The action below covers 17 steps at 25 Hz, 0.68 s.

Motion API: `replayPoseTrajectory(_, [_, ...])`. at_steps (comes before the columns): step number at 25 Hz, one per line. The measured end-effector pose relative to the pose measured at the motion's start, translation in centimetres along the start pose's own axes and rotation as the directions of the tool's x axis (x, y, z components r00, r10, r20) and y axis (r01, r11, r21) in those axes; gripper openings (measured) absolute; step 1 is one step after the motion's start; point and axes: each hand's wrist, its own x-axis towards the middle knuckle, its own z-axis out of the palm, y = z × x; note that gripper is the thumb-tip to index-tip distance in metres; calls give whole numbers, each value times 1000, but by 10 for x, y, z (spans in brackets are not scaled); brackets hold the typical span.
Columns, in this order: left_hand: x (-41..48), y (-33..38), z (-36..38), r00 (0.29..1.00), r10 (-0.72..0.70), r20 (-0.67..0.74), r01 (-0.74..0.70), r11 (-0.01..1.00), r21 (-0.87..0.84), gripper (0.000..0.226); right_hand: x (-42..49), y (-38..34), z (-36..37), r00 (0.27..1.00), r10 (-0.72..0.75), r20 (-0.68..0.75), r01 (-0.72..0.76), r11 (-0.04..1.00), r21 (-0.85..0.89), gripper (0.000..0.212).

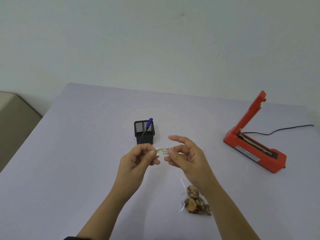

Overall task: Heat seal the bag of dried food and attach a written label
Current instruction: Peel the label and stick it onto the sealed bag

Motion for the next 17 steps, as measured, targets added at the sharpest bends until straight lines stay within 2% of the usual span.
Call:
replayPoseTrajectory(4, [0, 0, 1, 1000, 3, 7, -3, 999, 33, 16, -1, 2, 1, 997, -64, -45, 61, 996, -67, 21])
replayPoseTrajectory(17, [1, 0, -2, 998, 27, 48, -31, 995, 93, 22, 1, -3, -7, 990, 125, 66, -127, 992, 22, 14])
